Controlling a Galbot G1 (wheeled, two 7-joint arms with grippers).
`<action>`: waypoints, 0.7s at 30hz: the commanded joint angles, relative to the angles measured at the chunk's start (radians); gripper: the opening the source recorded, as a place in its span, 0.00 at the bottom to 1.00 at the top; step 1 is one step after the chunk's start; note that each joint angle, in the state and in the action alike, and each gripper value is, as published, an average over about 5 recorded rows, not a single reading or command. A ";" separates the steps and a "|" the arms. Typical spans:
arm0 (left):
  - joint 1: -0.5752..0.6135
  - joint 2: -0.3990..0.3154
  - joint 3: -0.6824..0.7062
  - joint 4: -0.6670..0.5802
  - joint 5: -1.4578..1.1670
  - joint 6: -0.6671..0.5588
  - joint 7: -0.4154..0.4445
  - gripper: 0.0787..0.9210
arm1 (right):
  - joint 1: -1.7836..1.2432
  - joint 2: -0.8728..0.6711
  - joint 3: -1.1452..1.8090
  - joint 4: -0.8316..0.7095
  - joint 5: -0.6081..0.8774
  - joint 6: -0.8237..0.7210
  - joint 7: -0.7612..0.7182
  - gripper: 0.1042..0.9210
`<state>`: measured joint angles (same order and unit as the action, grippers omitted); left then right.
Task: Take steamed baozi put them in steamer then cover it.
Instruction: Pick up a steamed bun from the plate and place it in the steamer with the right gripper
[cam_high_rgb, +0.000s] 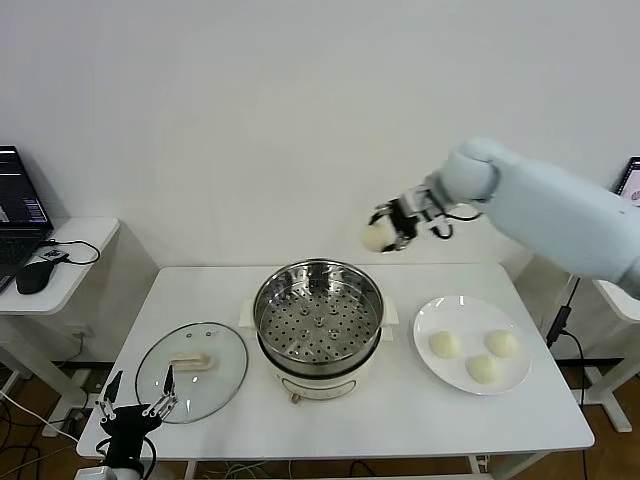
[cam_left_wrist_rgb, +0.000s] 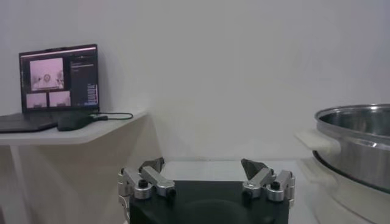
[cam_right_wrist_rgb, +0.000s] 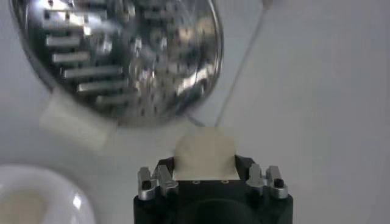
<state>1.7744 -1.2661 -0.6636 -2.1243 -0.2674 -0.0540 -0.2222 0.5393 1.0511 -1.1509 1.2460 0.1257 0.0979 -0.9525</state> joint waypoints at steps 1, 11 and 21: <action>0.002 -0.003 -0.004 -0.005 -0.001 -0.004 0.002 0.88 | 0.045 0.163 -0.106 0.023 0.029 0.049 0.015 0.64; 0.001 -0.007 -0.007 -0.021 0.003 -0.009 0.003 0.88 | -0.058 0.268 -0.138 -0.122 -0.230 0.197 0.037 0.64; -0.006 -0.006 -0.007 -0.017 0.002 -0.010 0.003 0.88 | -0.104 0.270 -0.122 -0.203 -0.355 0.283 0.068 0.65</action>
<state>1.7670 -1.2718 -0.6692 -2.1405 -0.2648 -0.0634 -0.2198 0.4500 1.2846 -1.2497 1.0806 -0.1545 0.3288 -0.8865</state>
